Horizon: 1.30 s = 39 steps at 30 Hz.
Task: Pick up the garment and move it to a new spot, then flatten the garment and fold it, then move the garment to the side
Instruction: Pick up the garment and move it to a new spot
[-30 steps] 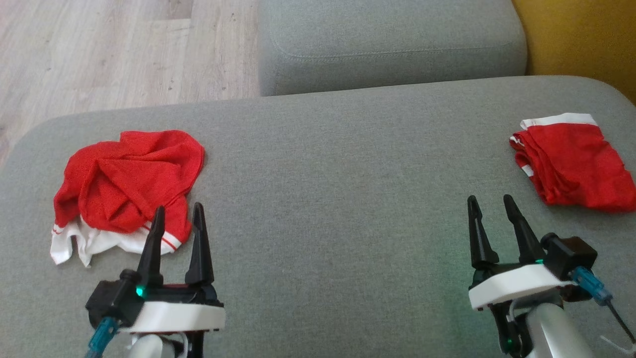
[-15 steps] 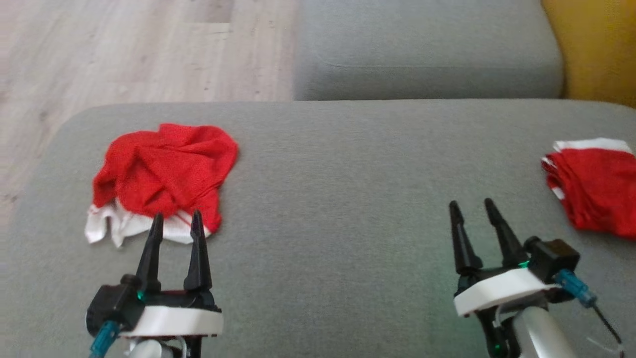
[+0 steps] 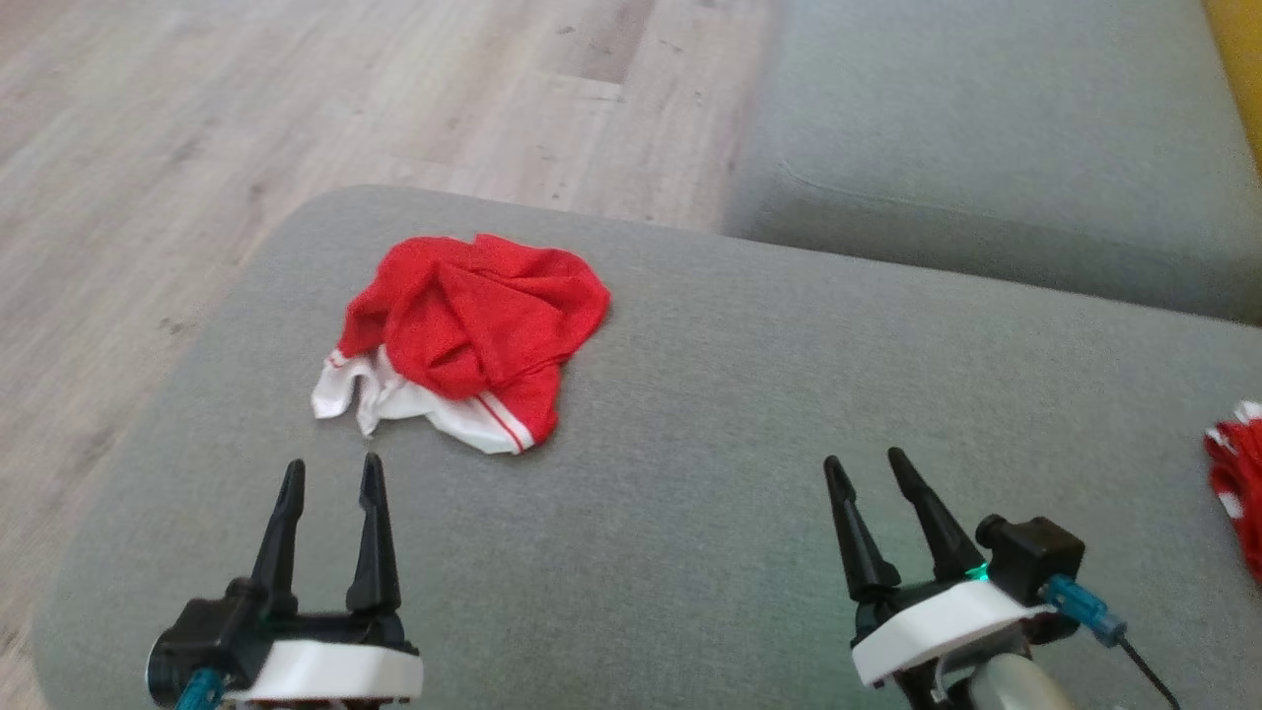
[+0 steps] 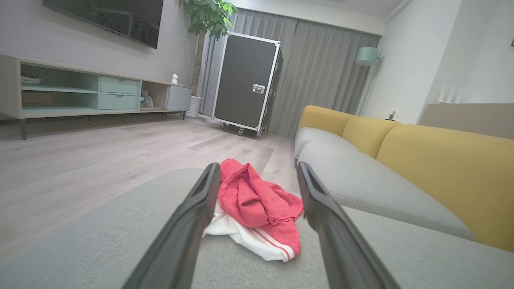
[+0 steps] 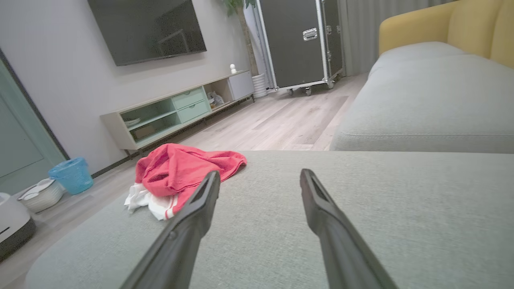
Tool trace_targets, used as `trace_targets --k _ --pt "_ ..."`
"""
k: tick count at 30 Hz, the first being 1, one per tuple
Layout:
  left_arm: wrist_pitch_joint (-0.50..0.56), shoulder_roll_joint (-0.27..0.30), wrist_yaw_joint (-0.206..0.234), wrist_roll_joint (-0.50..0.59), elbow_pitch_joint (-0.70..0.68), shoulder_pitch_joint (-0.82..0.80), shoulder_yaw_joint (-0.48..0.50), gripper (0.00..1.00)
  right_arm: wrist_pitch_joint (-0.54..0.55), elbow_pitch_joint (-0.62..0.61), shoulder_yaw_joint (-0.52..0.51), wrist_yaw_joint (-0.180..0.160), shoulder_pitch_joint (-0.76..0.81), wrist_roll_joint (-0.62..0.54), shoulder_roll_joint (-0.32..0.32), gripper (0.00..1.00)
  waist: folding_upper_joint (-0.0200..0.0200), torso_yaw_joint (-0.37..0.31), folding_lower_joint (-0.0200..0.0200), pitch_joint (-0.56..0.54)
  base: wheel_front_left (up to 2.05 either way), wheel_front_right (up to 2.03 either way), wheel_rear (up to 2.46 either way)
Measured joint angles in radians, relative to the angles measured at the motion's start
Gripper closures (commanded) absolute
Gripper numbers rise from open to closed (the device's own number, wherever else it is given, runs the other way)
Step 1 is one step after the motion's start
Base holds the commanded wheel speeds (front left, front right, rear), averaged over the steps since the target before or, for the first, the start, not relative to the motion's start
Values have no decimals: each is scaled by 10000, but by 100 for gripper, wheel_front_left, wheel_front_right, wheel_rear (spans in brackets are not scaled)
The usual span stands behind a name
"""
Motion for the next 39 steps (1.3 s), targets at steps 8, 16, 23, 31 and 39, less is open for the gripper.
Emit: trace_targets --k 8,16,23,31,39 --pt "0 17 -117 221 21 246 211 0 0 69 397 0 37 213 10 0 0 618 0 -225 0 0 0" --pt "0 456 -217 713 640 14 -50 0 0 107 742 0 40 211 10 0 0 402 0 9 0 0 0" --pt "957 1762 -290 616 2395 -2836 -1948 0 2 65 545 0 -380 -196 10 0 0 48 3 949 0 0 0" --pt "2220 3327 -293 -207 3994 -6305 -4466 0 0 -272 420 0 -1538 -453 4 0 0 -682 5 2423 0 0 0" --pt "3058 3553 -293 -2851 5628 -7404 -5066 0 0 -454 132 0 -1964 -571 -19 0 -1 -1665 4 3412 0 0 0"
